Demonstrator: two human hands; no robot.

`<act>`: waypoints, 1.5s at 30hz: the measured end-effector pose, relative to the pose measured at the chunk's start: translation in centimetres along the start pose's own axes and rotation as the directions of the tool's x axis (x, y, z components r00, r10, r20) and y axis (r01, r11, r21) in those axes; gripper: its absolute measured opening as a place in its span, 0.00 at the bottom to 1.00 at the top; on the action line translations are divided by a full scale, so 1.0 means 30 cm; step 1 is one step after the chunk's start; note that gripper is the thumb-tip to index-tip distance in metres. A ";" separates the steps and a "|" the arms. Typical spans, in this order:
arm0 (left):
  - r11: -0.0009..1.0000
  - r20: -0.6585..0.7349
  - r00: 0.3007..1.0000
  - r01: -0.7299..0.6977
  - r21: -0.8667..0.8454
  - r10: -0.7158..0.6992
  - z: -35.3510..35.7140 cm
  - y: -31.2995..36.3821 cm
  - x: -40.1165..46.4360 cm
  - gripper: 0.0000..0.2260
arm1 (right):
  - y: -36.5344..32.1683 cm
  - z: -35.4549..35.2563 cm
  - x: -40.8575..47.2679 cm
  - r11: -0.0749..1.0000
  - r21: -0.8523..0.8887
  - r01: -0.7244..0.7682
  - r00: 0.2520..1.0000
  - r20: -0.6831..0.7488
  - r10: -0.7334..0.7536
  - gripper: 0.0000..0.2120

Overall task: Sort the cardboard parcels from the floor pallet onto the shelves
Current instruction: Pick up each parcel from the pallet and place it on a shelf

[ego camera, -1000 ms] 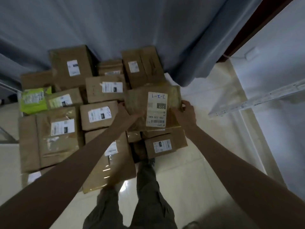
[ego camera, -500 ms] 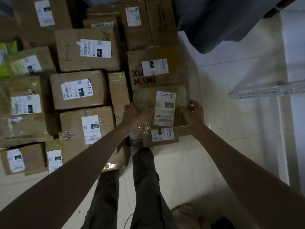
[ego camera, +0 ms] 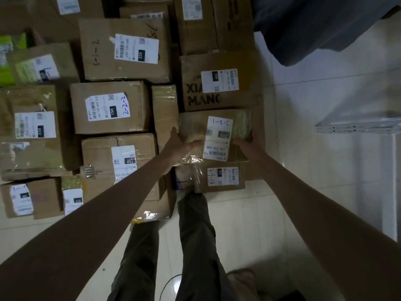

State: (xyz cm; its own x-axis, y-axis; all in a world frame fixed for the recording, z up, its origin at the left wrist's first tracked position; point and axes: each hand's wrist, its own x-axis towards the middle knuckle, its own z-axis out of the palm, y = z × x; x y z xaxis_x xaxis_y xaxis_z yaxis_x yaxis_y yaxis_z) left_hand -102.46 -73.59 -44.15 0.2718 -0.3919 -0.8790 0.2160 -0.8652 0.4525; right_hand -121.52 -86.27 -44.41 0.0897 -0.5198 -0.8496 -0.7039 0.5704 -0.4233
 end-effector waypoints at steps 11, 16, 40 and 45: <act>0.988 -0.026 0.990 -0.133 0.081 0.136 -0.267 -0.031 -0.222 0.38 | -0.102 0.145 -0.301 0.995 0.003 0.103 0.988 -0.119 -0.102 0.34; 0.979 -0.053 0.978 -0.200 0.050 0.202 -0.464 -0.109 -0.383 0.27 | -0.141 0.307 -0.537 0.986 0.020 0.165 0.982 -0.092 -0.162 0.31; 0.941 -0.149 0.958 0.199 -0.273 -0.245 -0.835 -1.237 -0.416 0.26 | 0.466 1.239 -0.666 0.848 0.346 -0.402 0.913 0.076 0.401 0.17; 0.811 -0.058 0.929 0.289 -0.509 -0.367 -0.803 -1.388 -0.212 0.29 | 0.631 1.273 -0.448 0.727 0.523 -0.445 0.862 0.029 0.506 0.22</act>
State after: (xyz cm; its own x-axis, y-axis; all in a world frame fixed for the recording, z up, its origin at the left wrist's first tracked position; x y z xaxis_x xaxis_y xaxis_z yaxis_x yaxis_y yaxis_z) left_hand -90.58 -27.53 -53.79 0.2273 -0.0284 -0.9734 0.7307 -0.6558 0.1898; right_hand -109.14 -44.21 -53.03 -0.2586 -0.1408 -0.9557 -0.1831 0.9785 -0.0946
